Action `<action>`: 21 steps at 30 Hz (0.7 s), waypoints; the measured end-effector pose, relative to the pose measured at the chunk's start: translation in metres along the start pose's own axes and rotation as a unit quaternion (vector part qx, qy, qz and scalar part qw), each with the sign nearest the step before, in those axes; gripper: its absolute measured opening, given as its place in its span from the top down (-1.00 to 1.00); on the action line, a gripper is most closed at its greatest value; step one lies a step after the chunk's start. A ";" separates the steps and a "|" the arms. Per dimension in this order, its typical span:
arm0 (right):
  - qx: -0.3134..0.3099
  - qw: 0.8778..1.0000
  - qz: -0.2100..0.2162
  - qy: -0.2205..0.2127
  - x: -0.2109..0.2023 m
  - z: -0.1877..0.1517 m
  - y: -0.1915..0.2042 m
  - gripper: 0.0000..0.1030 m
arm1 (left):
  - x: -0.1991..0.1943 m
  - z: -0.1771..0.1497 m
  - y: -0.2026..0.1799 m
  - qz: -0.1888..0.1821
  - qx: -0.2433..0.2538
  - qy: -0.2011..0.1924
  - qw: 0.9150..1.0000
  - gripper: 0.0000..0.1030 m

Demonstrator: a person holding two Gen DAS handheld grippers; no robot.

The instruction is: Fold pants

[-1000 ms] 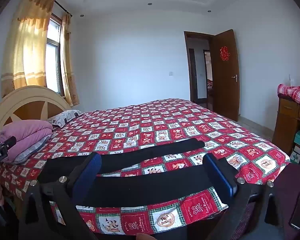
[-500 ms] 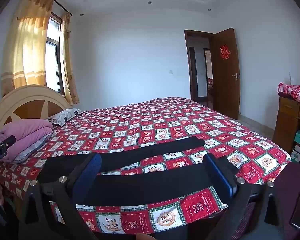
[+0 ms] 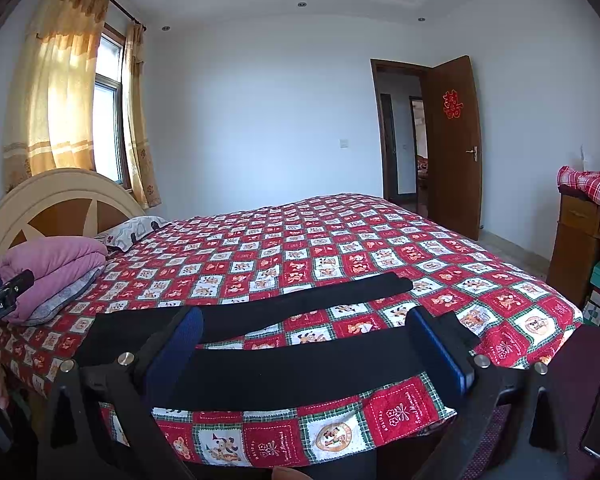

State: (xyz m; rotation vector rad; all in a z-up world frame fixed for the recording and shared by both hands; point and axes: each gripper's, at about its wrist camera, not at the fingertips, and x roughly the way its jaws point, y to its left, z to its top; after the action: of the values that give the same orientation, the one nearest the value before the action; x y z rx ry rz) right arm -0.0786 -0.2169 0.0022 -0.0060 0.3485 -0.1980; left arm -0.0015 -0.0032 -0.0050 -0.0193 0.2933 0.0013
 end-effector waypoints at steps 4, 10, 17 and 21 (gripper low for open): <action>-0.003 1.000 0.002 0.001 0.000 0.000 0.002 -0.98 | 0.000 -0.002 -0.002 -0.001 0.001 0.001 1.000 -1.00; -0.003 1.000 0.004 0.004 0.001 -0.001 0.002 -0.98 | 0.000 0.000 -0.002 0.000 0.002 0.002 1.000 -1.00; -0.005 1.000 0.005 0.006 0.002 -0.001 0.003 -0.98 | 0.000 0.001 -0.001 0.000 0.002 0.001 1.000 -1.00; -0.005 1.000 0.005 0.007 0.002 -0.001 0.003 -0.98 | 0.001 0.000 -0.003 0.000 0.002 0.003 1.000 -1.00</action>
State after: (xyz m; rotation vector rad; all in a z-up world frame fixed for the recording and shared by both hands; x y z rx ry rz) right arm -0.0763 -0.2142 0.0001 -0.0124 0.3627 -0.1862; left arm -0.0010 -0.0059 -0.0052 -0.0156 0.2984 0.0011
